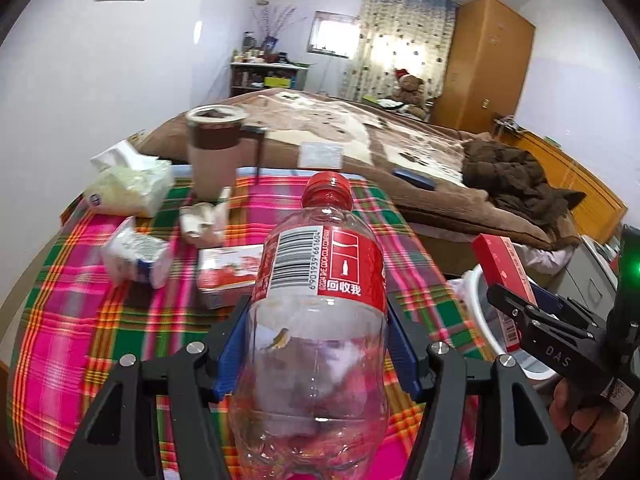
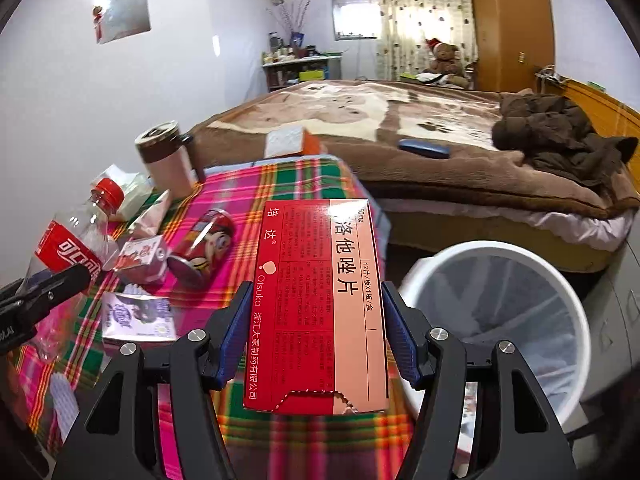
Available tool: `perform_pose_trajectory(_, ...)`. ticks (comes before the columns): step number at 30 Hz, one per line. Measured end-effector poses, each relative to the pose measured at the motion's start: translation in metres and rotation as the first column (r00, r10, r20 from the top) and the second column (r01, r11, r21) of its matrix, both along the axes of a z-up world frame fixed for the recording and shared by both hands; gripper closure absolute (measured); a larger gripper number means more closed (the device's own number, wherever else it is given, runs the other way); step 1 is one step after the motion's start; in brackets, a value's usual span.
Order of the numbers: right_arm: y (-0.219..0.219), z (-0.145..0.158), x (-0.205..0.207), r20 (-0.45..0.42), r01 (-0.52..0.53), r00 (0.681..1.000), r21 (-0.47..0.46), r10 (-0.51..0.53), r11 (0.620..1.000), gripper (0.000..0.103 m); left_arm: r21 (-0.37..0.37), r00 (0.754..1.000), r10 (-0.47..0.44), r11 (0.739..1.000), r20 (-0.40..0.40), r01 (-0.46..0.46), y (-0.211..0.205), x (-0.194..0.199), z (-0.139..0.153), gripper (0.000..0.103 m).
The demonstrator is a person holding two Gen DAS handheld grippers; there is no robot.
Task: Collect trash
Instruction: 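Carry the box and bottle over the white bin and open both tools to drop them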
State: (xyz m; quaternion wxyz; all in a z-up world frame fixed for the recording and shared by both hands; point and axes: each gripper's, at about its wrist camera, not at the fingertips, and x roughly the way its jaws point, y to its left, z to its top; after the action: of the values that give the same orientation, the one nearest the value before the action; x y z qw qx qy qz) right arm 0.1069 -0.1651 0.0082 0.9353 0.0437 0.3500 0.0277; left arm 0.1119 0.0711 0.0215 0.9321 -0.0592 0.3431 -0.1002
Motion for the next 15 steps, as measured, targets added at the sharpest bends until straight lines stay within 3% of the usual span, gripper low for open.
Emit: perform_pose_trajectory(15,-0.072,-0.005,-0.014,-0.002,0.145,0.989,-0.001,-0.145,0.989,0.04,-0.007,0.981,-0.192,0.981,-0.002,0.192,-0.101,0.0,-0.002,0.038)
